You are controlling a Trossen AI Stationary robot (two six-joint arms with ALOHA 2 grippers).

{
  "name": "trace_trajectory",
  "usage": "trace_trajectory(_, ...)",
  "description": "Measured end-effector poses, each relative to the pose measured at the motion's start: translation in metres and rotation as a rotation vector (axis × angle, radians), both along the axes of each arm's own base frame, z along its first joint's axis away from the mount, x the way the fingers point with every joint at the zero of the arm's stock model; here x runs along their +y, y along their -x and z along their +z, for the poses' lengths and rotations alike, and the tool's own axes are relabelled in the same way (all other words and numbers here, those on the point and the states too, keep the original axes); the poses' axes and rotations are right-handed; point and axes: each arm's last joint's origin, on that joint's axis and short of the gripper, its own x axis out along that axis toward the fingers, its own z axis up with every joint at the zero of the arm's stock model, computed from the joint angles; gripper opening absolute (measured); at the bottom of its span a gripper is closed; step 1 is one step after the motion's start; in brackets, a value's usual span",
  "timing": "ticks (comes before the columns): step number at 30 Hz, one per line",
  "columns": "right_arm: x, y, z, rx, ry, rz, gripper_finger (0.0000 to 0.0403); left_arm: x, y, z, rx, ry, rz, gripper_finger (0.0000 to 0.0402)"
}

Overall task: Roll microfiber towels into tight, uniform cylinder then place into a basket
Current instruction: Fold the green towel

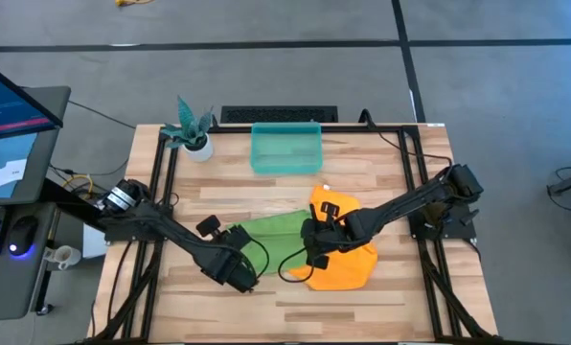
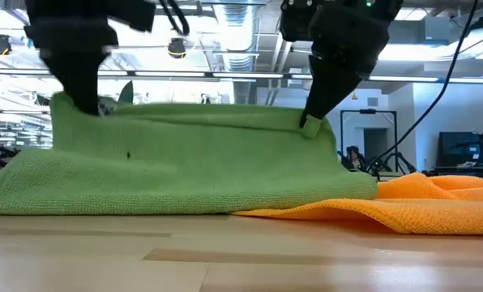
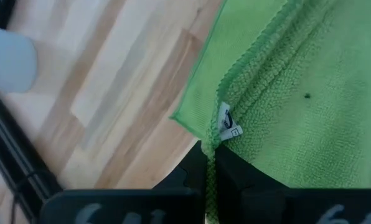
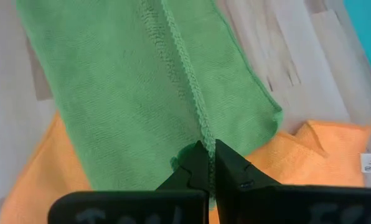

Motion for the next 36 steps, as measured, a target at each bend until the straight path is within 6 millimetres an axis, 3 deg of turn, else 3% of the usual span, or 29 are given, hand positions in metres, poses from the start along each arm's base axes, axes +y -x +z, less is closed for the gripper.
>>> trace_trajectory(6,0.001,-0.001,0.000,-0.008,0.000,0.017,0.0022,0.002,-0.001,-0.014,-0.005,0.030,-0.027,0.0002)
trace_trajectory(15,-0.005,-0.004,0.000,-0.017,0.003,0.006,0.0022,0.002,0.000,-0.014,0.004,0.026,-0.027,0.0007)
trace_trajectory(28,-0.023,-0.009,0.000,-0.004,0.027,-0.001,0.0022,0.007,0.008,-0.011,0.075,-0.018,0.006,0.0101)
trace_trajectory(36,-0.042,-0.016,0.001,-0.018,0.022,-0.013,0.0027,0.009,0.014,-0.009,0.146,-0.017,0.056,0.0116)
